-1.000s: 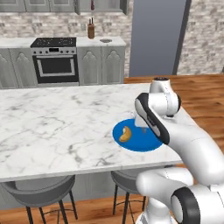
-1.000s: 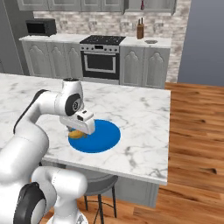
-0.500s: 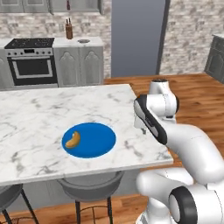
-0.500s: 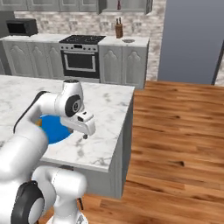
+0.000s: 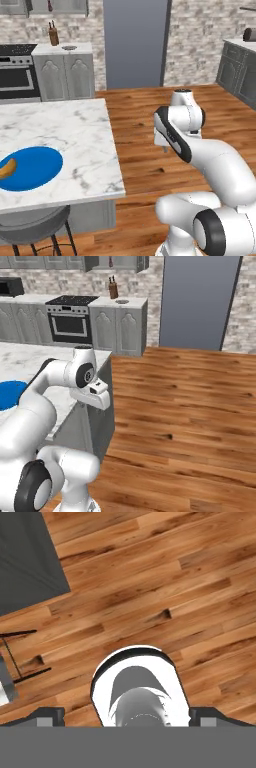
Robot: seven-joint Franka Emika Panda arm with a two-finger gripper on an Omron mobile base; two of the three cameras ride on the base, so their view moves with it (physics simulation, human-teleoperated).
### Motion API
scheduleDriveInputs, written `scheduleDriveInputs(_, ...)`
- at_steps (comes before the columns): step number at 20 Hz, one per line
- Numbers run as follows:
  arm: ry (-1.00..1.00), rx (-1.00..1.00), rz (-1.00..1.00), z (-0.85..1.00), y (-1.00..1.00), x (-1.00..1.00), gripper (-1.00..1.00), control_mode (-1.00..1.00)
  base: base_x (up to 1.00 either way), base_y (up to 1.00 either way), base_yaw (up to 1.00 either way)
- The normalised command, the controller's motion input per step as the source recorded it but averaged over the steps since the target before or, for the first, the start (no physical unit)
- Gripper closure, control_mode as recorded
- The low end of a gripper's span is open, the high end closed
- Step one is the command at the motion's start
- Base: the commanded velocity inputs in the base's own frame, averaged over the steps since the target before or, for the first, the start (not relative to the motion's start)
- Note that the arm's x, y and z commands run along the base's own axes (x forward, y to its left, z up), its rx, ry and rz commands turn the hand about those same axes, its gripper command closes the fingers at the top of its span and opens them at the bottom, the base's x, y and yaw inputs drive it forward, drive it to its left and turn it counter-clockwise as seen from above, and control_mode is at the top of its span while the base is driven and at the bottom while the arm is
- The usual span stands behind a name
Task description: Move the hot dog bun to the plate on the dining table and place the condiment next to that plate. Then navigate to the fridge and take the sausage and place it on the plate as well.
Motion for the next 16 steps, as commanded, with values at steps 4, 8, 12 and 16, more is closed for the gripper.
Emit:
scheduleDriveInputs(4,0.0,0.0,0.0,0.0,0.0,0.0,-1.0,1.0,0.54,-1.0,0.08)
scheduleDriveInputs(8,0.0,0.0,0.0,0.0,0.0,0.0,-1.0,1.0,0.98,-1.0,0.18)
scheduleDriveInputs(12,0.0,0.0,0.0,0.0,0.0,0.0,-1.0,1.0,1.0,-0.93,0.14)
scheduleDriveInputs(16,0.0,0.0,0.0,0.0,0.0,0.0,-1.0,1.0,1.0,-0.73,0.09)
